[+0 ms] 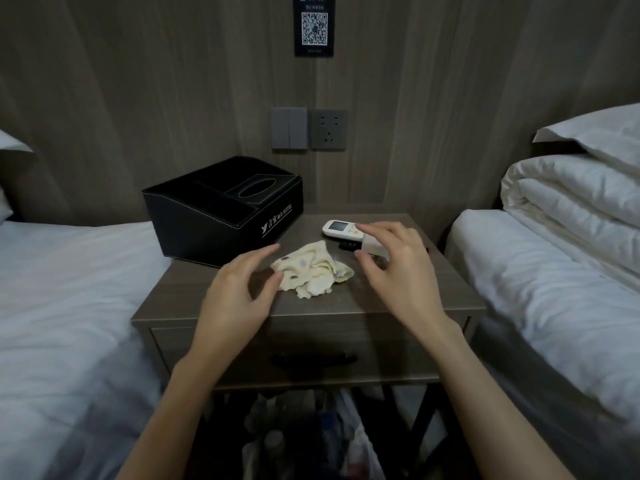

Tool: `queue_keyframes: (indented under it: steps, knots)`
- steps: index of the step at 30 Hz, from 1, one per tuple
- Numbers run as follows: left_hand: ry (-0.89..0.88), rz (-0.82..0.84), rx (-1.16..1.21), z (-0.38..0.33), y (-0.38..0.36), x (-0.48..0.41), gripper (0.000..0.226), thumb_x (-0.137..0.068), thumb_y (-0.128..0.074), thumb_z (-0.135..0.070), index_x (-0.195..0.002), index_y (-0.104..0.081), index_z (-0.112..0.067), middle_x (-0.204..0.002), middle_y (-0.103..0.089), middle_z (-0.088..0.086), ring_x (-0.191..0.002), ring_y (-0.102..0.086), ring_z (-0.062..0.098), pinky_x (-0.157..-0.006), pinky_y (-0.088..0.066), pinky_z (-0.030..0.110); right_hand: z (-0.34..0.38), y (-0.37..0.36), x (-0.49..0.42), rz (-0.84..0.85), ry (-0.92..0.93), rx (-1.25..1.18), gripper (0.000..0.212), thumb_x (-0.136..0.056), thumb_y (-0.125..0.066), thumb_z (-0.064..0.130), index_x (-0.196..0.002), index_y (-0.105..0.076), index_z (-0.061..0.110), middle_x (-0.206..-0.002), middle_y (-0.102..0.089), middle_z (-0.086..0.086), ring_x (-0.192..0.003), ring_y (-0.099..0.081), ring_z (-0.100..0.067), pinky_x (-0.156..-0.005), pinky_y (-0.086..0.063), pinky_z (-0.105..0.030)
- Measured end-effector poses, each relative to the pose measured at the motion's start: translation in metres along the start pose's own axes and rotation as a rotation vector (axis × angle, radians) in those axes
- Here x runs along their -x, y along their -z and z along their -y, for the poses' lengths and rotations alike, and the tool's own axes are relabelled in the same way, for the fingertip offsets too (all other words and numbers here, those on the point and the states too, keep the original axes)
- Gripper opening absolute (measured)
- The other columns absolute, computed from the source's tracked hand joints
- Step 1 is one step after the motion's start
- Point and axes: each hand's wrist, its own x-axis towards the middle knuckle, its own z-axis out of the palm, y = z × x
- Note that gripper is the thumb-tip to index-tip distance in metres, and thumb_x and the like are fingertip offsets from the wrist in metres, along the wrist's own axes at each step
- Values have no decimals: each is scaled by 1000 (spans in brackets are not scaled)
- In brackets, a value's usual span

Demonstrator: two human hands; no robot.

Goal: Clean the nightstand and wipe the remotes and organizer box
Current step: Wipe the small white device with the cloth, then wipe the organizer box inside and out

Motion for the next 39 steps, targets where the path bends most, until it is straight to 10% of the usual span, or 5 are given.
queue_keyframes:
  steps: [10, 28, 34, 39]
  knots:
    - [-20, -215, -73, -5, 51, 3, 50, -89, -66, -29, -136, -52, -23, -137, -54, -2, -128, -48, 14, -103, -34, 24, 55, 32, -24, 155, 120, 4, 38, -91, -62, 25, -129, -59, 26, -123, -58, 6, -113, -49, -15, -91, -44, -32]
    - [167, 43, -392, 10, 8, -65, 60, -95, -55, -35, -148, -33, -17, -153, -34, 5, -148, -11, 25, -111, -21, 63, 48, -4, -54, 605, 51, 101, 50, -88, -65, 30, -136, -52, 27, -137, -49, -6, -128, -43, -27, -104, -40, -39]
    - [102, -16, -444, 25, 1, -78, 47, -97, -53, -22, -142, -43, -14, -124, -53, 12, -132, -32, 27, -99, -42, 58, 36, -42, -30, 862, 5, 240, 49, -91, -59, 38, -138, -48, 31, -148, -37, -3, -132, -36, -32, -107, -37, -44]
    - [119, 11, -450, 21, 8, -84, 42, -97, -51, -16, -139, -45, -18, -117, -56, 9, -123, -37, 25, -88, -48, 54, 38, -53, -17, 754, 61, 291, 25, -94, -50, 22, -118, -54, 16, -128, -45, -7, -114, -45, -33, -91, -46, -44]
